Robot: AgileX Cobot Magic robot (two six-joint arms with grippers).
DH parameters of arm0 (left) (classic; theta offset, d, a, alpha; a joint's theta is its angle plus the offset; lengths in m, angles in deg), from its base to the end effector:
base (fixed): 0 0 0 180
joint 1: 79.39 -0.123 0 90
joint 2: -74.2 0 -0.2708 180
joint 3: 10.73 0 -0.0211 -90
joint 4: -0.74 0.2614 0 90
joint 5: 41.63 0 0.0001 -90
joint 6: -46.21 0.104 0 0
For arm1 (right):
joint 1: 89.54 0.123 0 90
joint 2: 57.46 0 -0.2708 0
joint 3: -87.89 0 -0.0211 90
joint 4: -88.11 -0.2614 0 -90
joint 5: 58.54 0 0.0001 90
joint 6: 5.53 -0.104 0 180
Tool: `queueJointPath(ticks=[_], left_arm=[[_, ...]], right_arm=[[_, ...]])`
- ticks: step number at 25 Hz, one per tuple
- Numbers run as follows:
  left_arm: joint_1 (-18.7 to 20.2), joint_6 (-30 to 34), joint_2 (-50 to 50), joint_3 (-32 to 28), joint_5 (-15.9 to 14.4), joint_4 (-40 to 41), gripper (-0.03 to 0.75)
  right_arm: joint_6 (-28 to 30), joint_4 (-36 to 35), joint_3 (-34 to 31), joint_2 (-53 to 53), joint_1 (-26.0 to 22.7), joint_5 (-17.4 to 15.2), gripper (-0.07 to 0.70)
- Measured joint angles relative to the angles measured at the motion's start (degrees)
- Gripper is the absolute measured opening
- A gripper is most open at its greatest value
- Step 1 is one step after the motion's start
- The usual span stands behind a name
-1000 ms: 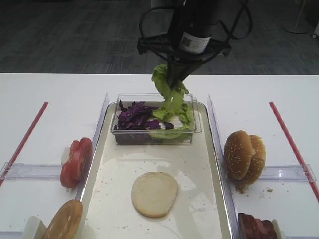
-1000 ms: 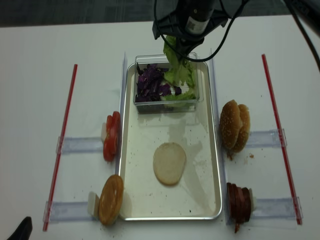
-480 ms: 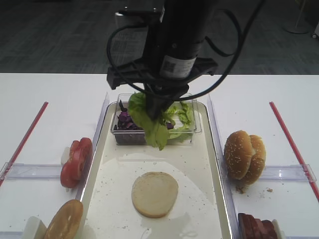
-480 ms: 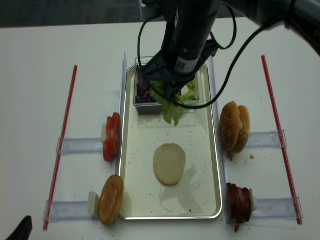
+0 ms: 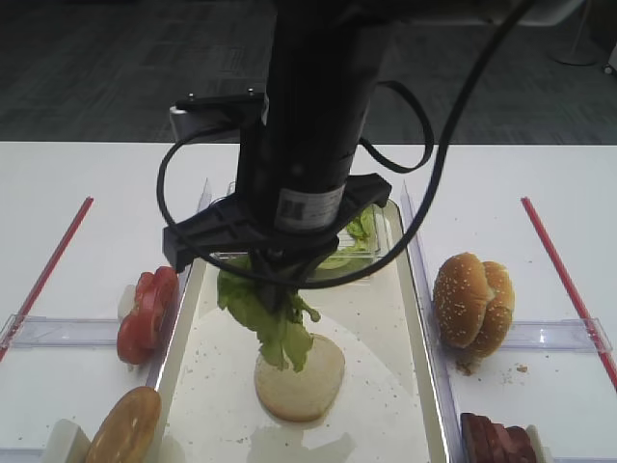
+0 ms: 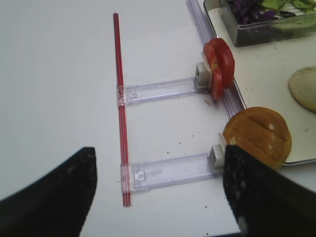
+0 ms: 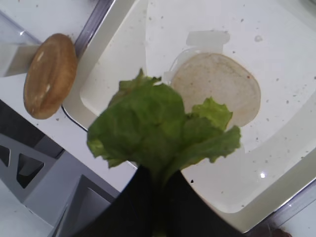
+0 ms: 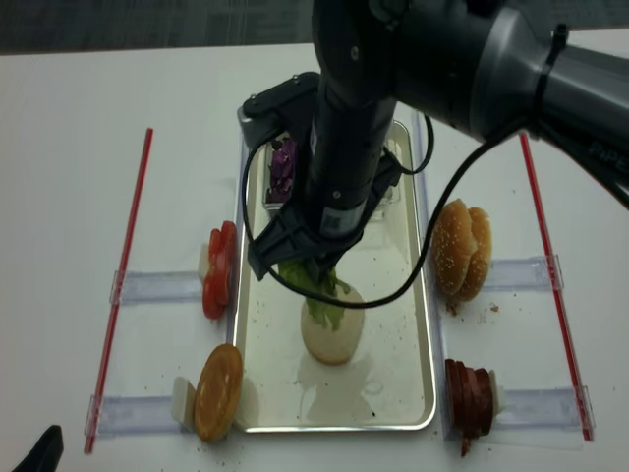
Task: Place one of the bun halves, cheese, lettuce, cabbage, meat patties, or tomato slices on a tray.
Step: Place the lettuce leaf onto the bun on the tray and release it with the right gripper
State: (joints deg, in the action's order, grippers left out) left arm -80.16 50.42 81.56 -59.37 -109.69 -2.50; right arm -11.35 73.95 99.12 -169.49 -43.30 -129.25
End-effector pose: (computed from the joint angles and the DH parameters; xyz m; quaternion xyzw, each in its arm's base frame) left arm 0.0224 -0.0052 0.2632 0.0295 0.8824 -0.0077 0.4696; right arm 0.2442 0.2897 0.2458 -0.3119 0.9398 0.1392 0.0138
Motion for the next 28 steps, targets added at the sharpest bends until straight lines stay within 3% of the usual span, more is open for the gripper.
queueJointPath(ticks=[18,28], left_arm=[[0.0,0.0,0.0,0.0,0.0,0.0,0.492],[0.0,0.0,0.0,0.0,0.0,0.0,0.492]], right_arm=[[-1.85,4.3,-0.75,-0.01,1.32,0.0,0.064],[-1.98,5.83,-0.75,-5.5,1.32,0.38,0.064]])
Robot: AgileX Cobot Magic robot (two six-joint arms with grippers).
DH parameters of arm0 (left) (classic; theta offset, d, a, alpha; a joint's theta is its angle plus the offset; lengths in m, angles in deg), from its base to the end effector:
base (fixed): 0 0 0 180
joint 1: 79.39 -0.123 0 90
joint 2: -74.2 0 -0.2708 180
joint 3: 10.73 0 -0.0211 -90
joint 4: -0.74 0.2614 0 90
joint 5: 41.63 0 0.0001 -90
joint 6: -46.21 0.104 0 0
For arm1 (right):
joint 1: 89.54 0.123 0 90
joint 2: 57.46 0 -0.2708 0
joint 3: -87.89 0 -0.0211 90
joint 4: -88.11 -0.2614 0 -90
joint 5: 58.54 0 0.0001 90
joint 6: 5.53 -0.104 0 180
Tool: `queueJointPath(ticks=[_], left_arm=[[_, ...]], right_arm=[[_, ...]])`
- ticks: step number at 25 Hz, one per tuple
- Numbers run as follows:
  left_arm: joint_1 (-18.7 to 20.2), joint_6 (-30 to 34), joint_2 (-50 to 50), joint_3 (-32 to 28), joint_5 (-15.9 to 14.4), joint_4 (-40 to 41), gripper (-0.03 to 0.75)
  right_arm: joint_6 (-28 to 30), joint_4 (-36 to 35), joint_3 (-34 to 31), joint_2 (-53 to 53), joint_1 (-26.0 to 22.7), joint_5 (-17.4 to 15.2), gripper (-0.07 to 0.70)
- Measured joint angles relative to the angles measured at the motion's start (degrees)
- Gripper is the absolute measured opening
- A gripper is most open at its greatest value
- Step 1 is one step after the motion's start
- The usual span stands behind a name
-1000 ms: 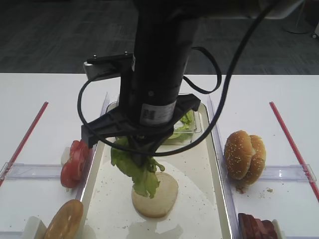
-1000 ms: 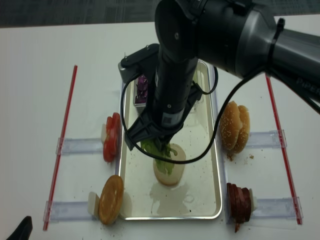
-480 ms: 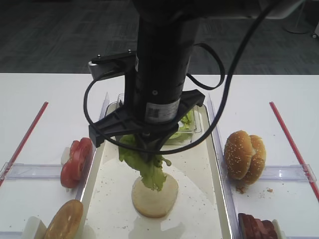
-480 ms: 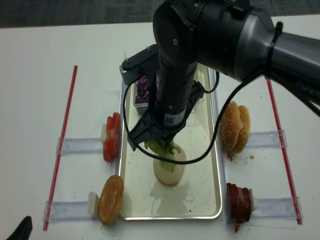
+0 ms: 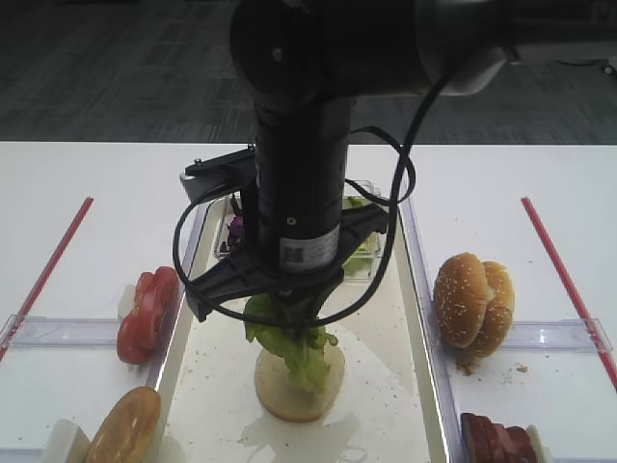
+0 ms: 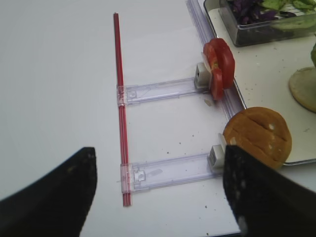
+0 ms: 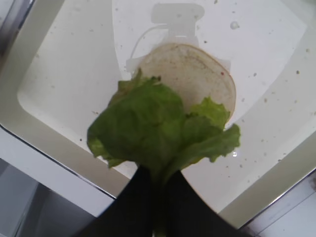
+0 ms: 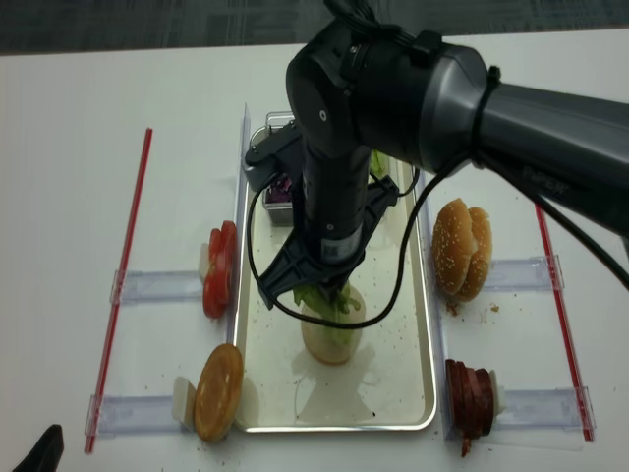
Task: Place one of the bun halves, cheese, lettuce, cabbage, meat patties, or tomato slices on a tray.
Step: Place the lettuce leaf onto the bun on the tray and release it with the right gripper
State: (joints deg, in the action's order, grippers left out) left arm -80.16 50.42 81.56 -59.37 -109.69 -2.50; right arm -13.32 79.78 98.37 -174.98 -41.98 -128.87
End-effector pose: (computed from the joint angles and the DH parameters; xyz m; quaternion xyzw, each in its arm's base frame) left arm 0.0224 -0.0052 0.2632 0.0295 0.8824 -0.0077 0.4696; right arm 0.2501 0.2946 0.2038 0.3176 -0.9454 -0.0717 0.0117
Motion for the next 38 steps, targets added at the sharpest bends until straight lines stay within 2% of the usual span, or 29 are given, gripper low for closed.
queueJointPath(ticks=[19,38], left_arm=[[0.0,0.0,0.0,0.0,0.0,0.0,0.492],[0.0,0.0,0.0,0.0,0.0,0.0,0.492]], right_arm=[[0.0,2.58,0.0,-4.35,0.0,0.91,0.064],[0.55,2.02,0.0,-7.05,0.0,1.97,0.064]])
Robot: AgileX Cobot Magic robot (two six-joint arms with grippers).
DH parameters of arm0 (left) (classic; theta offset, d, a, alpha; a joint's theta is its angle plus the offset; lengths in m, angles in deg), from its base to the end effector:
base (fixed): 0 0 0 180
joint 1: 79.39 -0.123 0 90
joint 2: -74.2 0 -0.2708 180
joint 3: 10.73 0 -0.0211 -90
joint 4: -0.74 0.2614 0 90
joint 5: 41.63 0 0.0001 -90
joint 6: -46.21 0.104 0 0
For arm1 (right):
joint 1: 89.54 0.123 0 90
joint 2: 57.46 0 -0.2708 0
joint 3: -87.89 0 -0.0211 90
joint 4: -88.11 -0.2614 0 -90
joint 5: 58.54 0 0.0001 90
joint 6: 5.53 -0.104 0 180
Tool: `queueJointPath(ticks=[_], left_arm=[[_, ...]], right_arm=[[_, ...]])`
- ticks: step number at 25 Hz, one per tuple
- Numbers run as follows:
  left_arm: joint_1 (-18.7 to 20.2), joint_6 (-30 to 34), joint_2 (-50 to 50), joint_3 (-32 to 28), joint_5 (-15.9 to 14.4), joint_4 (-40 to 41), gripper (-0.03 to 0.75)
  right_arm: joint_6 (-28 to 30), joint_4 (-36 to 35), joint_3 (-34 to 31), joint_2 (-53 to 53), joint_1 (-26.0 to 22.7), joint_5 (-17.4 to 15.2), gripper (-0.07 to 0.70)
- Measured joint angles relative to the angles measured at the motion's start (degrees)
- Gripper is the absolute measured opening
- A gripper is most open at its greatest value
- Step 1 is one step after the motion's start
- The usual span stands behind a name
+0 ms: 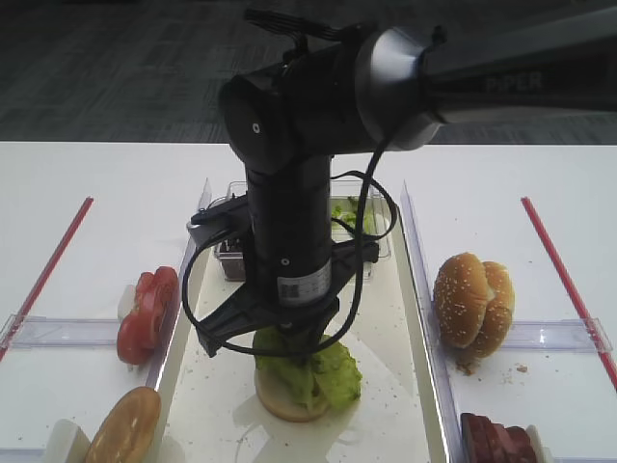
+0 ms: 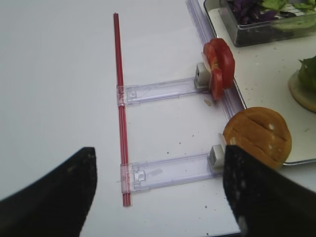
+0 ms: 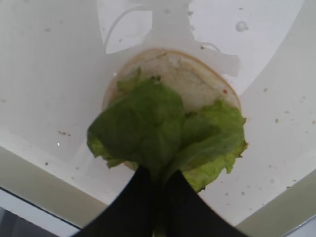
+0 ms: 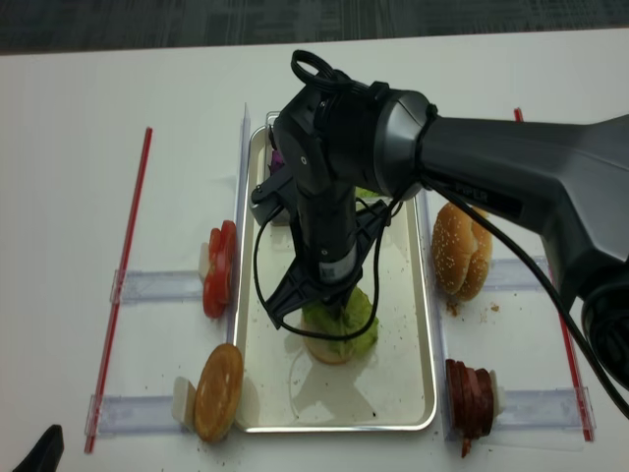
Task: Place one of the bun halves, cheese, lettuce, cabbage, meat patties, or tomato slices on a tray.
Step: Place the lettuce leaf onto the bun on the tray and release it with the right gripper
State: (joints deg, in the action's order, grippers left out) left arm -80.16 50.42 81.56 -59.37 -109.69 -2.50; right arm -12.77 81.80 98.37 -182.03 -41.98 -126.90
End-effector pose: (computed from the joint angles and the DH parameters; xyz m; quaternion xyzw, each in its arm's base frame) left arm 0.0224 -0.0052 0.2632 0.0295 0.8824 -0.0077 0.4696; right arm 0.2598 0.2999 0.1552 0.3240 -0.9445 -0.0352 0.0423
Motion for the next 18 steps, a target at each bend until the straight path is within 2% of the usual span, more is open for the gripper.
queueJointPath(ticks=[6,18], left_arm=[[0.0,0.0,0.0,0.0,0.0,0.0,0.492],[0.0,0.0,0.0,0.0,0.0,0.0,0.491]], right_arm=[[2.08,-3.57,0.0,0.0,0.0,-0.51,0.064],[2.17,-2.93,0.0,0.0,0.0,0.03,0.064]])
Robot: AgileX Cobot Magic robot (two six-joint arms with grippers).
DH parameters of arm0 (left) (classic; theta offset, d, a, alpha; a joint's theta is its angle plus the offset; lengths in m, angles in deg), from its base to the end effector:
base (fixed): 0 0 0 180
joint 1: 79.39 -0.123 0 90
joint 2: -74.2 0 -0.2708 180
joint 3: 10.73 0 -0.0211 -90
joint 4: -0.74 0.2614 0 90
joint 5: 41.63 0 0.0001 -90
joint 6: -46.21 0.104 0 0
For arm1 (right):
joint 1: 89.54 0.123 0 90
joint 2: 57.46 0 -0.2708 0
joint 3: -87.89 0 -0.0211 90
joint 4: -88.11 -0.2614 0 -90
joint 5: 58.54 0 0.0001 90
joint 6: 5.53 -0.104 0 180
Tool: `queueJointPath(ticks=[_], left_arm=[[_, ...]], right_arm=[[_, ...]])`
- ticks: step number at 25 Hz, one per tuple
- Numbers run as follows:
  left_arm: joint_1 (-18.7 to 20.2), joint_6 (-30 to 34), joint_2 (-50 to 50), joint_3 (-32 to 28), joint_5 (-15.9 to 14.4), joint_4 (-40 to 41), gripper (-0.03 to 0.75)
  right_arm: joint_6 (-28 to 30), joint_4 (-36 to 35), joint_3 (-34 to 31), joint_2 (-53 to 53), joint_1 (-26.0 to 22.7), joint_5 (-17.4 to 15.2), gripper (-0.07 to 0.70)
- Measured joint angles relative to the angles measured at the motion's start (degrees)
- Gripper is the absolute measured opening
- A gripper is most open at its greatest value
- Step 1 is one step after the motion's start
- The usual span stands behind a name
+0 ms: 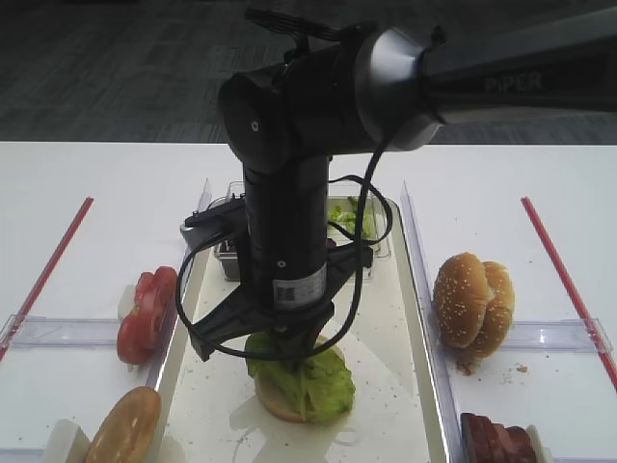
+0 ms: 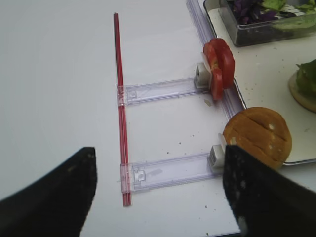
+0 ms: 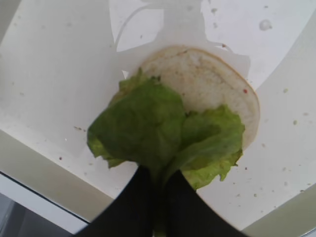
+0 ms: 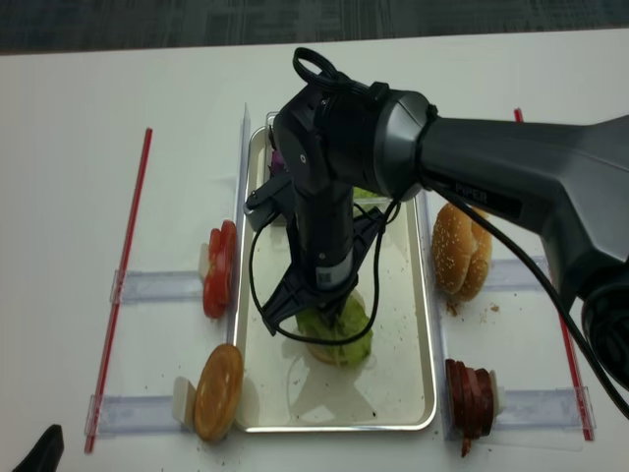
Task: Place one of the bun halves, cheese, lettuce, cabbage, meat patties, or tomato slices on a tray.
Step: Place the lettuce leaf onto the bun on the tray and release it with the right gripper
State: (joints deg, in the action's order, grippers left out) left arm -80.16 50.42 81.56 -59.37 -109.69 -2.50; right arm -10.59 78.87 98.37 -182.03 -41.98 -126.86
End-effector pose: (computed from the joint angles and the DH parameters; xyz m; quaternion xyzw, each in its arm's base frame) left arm 0.0224 -0.0052 0.2632 0.0295 0.8824 -0.0077 0.4696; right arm 0.2564 0.3034 0.1558 0.3320 -0.9401 -0.0572 0.0517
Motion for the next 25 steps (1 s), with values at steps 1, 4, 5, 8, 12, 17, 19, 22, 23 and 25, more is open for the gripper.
queueJointPath(ticks=[1,4,5,8,12,17,19,22,23,25], left_arm=[[0.0,0.0,0.0,0.0,0.0,0.0,0.492],[0.0,0.0,0.0,0.0,0.0,0.0,0.492],[0.0,0.0,0.0,0.0,0.0,0.0,0.492],[0.0,0.0,0.0,0.0,0.0,0.0,0.492],[0.0,0.0,0.0,0.0,0.0,0.0,0.492],[0.0,0.0,0.0,0.0,0.0,0.0,0.491],[0.0,0.0,0.0,0.0,0.0,0.0,0.491],[0.0,0.0,0.0,0.0,0.0,0.0,0.492],[0.0,0.0,0.0,0.0,0.0,0.0,0.492],[0.0,0.0,0.0,0.0,0.0,0.0,0.491]], right_arm=[[0.0,0.26,0.0,0.0,0.0,0.05,0.064],[0.0,1.21,0.0,0.0,0.0,0.4,0.073],[0.0,1.5,0.0,0.0,0.0,0.49,0.079],[0.0,1.87,0.0,0.0,0.0,0.49,0.1],[0.0,1.97,0.0,0.0,0.0,0.49,0.138],[0.0,2.33,0.0,0.0,0.0,0.49,0.251],[0.0,2.72,0.0,0.0,0.0,0.49,0.309],[0.0,3.6,0.0,0.0,0.0,0.49,0.402],[0.0,3.83,0.0,0.0,0.0,0.49,0.432],[0.0,3.96,0.0,0.0,0.0,0.71,0.482]])
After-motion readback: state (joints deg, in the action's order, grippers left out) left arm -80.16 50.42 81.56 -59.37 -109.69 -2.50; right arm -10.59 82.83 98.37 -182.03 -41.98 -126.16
